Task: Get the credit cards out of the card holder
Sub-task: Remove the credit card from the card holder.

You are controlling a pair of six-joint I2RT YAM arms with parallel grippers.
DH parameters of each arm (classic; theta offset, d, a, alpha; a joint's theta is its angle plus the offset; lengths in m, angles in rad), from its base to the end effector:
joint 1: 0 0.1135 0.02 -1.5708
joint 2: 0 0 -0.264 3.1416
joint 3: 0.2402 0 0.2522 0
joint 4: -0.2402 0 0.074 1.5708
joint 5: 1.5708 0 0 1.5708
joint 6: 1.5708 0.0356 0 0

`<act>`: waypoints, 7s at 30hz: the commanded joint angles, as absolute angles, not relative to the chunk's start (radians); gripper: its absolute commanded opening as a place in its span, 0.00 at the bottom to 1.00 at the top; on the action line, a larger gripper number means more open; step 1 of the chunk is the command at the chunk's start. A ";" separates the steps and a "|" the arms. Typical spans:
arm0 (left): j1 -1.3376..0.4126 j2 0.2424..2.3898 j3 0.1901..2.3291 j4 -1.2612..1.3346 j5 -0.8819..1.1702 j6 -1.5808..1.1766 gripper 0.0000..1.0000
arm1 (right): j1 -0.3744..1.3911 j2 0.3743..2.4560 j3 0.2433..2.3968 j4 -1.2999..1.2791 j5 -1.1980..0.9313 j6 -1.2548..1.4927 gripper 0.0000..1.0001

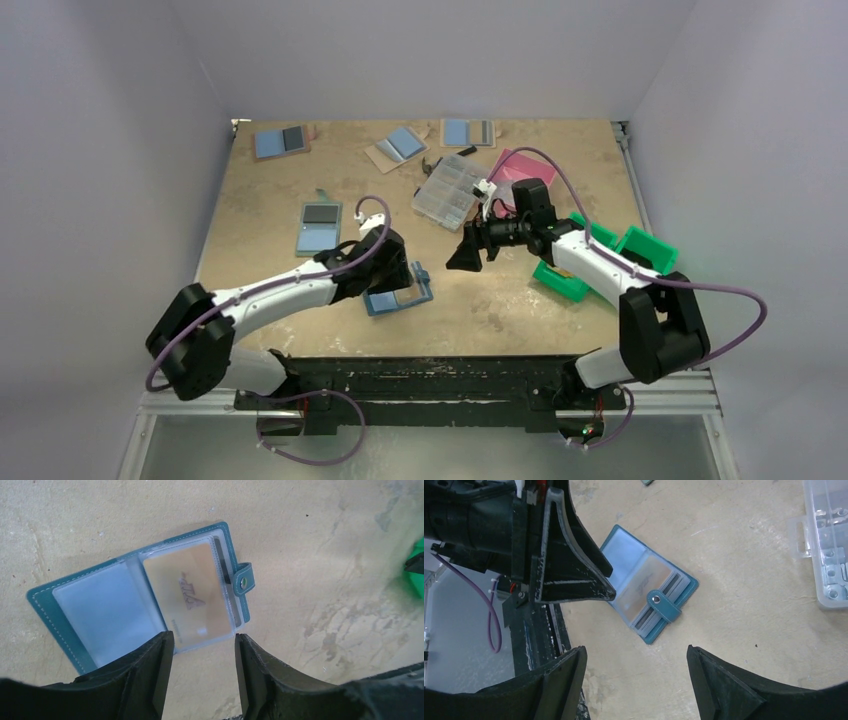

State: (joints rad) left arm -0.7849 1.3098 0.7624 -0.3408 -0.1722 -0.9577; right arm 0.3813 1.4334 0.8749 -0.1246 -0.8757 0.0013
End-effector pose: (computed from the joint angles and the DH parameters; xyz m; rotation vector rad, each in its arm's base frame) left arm 0.1890 -0.1802 0.2077 -0.2946 2.5054 -0.5452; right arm 0.2668 0.1364 0.2350 -0.8807 2.0317 1.1888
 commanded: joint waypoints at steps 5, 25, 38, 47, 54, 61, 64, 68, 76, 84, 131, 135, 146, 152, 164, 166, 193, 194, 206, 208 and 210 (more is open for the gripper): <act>-0.862 1.511 0.994 -0.611 -0.373 -1.034 0.47 | 0.382 1.441 0.897 -0.105 -0.844 0.005 0.81; -0.899 1.630 1.062 -0.524 -0.336 -1.004 0.53 | 0.382 1.465 0.911 -0.125 -0.824 0.005 0.83; -0.899 1.690 1.076 -0.605 -0.394 -1.052 0.52 | 0.381 1.468 0.913 -0.128 -0.822 0.005 0.83; -0.899 1.692 1.040 -0.588 -0.402 -1.045 0.26 | 0.382 1.464 0.911 -0.133 -0.819 0.005 0.83; -0.899 1.589 0.991 -0.551 -0.410 -1.014 0.16 | 0.381 1.462 0.912 -0.133 -0.824 0.005 0.84; -0.898 1.483 0.921 -0.520 -0.417 -0.998 0.12 | 0.381 1.461 0.910 -0.136 -0.829 0.005 0.84; -0.897 1.463 0.899 -0.515 -0.419 -0.996 0.06 | 0.381 1.462 0.911 -0.136 -0.842 0.005 0.84; -0.884 1.422 0.851 -0.463 -0.385 -0.985 0.04 | 0.383 1.471 0.910 -0.144 -0.893 -0.036 0.84; -0.798 1.284 0.691 -0.260 -0.232 -0.916 0.36 | 0.465 1.505 0.907 -0.141 -0.942 -0.049 0.82; -0.720 1.279 0.588 -0.101 -0.094 -0.890 0.38 | 0.599 1.605 0.960 -0.144 -0.993 -0.024 0.51; -0.689 1.400 0.439 0.055 -0.066 -0.937 0.00 | 0.613 1.859 1.098 -0.166 -0.708 0.173 0.60; -0.688 1.401 0.439 0.052 -0.069 -0.937 0.00 | 0.612 1.858 1.100 -0.169 -0.701 0.174 0.61; -0.689 1.402 0.436 0.055 -0.066 -0.941 0.00 | 0.613 1.855 1.100 -0.175 -0.680 0.170 0.65; -0.688 1.401 0.436 0.055 -0.067 -0.942 0.00 | 0.614 1.855 1.098 -0.174 -0.669 0.174 0.66; -0.688 1.397 0.427 0.065 -0.059 -0.948 0.00 | 0.613 1.872 1.089 -0.156 -0.712 0.199 0.71; -0.688 1.393 0.423 0.071 -0.054 -0.949 0.00 | 0.614 1.877 1.089 -0.153 -0.724 0.202 0.70; -0.678 1.388 0.326 0.289 0.092 -0.996 0.04 | 0.618 1.924 1.075 -0.088 -0.903 0.277 0.37; -0.678 1.388 0.322 0.298 0.096 -0.998 0.04 | 0.618 1.922 1.075 -0.084 -0.914 0.278 0.37; -0.676 1.371 0.291 0.384 0.144 -1.013 0.09 | 0.618 1.936 1.068 -0.057 -0.948 0.301 0.28; -0.672 1.353 0.284 0.375 0.136 -1.019 0.16 | 0.615 1.934 1.078 -0.091 -0.892 0.281 0.20; -0.665 1.326 0.277 0.351 0.123 -1.025 0.27 | 0.603 1.931 1.084 -0.116 -0.838 0.259 0.18</act>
